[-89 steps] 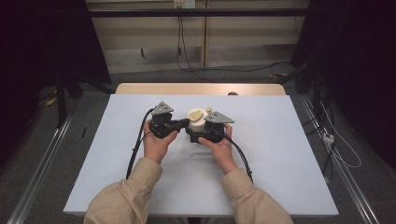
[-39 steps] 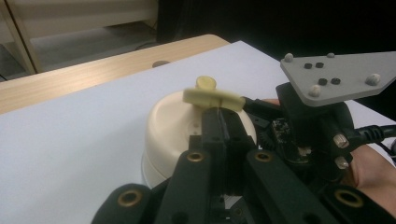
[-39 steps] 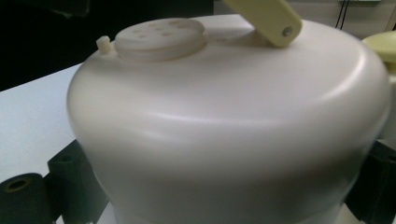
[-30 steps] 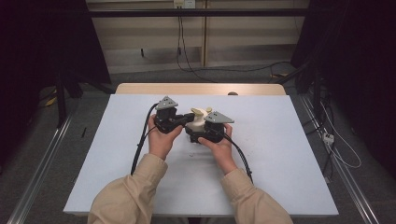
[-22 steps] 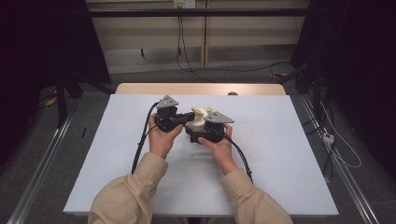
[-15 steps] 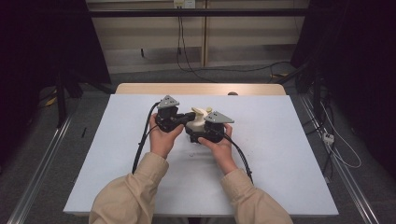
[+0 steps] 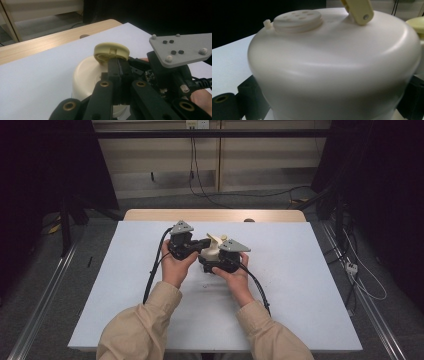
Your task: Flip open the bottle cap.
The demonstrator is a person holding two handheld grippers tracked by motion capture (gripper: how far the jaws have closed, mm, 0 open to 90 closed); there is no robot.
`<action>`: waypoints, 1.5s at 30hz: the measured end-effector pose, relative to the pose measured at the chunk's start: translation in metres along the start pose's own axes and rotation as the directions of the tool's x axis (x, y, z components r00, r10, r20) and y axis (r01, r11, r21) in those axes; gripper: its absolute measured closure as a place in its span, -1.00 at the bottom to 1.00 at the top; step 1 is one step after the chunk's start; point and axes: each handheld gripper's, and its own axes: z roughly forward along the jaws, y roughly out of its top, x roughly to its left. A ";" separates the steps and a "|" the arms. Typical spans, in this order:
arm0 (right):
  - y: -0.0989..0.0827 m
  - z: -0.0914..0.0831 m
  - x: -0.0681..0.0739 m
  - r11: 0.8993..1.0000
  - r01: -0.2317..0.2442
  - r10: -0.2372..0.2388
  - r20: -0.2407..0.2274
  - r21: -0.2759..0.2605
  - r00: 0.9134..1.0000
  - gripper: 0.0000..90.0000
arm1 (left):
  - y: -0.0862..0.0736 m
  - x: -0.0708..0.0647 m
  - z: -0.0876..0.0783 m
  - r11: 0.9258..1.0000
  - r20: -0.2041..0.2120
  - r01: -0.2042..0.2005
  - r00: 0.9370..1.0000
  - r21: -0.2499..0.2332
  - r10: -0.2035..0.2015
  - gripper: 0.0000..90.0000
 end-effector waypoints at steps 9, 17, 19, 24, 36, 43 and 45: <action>0.000 0.000 0.000 1.000 -0.002 0.002 0.001 0.000 1.000 -0.86 | 0.001 0.002 0.002 1.000 0.000 0.011 1.000 -0.006 -0.011 1.00; 0.000 0.000 0.000 1.000 -0.001 0.001 0.002 -0.001 1.000 -0.86 | 0.005 0.000 0.006 1.000 0.003 0.007 1.000 -0.008 -0.007 1.00; 0.000 0.000 0.000 1.000 0.001 -0.001 0.003 -0.002 1.000 -0.86 | 0.005 0.000 0.007 1.000 0.002 0.008 1.000 -0.010 -0.008 1.00; 0.000 0.000 0.000 1.000 -0.004 0.004 0.004 0.001 1.000 -0.86 | 0.007 0.000 0.009 1.000 -0.006 0.004 1.000 -0.007 -0.004 1.00; 0.000 0.000 0.000 1.000 -0.003 0.003 0.003 0.001 1.000 -0.86 | 0.010 -0.001 0.019 1.000 -0.014 -0.002 1.000 -0.004 0.002 1.00; 0.000 0.000 0.000 1.000 -0.004 0.004 0.002 0.000 1.000 -0.87 | 0.011 -0.001 0.011 1.000 -0.028 -0.019 0.999 -0.008 0.018 0.82; 0.000 0.000 -0.001 1.000 -0.015 0.015 -0.005 0.008 1.000 -0.87 | 0.010 -0.001 0.005 1.000 -0.029 -0.018 0.999 -0.009 0.017 0.71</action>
